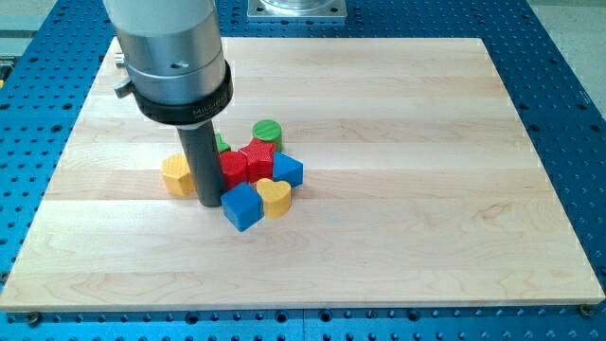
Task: Place the red blocks diagonal to each other
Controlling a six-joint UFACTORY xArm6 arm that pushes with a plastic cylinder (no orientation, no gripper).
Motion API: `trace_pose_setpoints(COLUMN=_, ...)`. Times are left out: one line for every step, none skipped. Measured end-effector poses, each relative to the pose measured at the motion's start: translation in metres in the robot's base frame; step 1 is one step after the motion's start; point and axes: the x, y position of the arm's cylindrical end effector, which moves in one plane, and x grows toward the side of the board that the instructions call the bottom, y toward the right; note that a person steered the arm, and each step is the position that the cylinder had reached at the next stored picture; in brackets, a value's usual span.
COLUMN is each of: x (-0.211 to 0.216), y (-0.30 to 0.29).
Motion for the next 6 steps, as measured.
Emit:
trace_pose_setpoints(x=-0.014, y=-0.008)
trace_pose_setpoints(x=-0.034, y=0.043)
trace_pose_setpoints(x=-0.04, y=0.069)
trace_pose_setpoints(x=-0.008, y=0.039)
trace_pose_setpoints(x=0.016, y=0.065)
trace_pose_setpoints(x=-0.012, y=0.097)
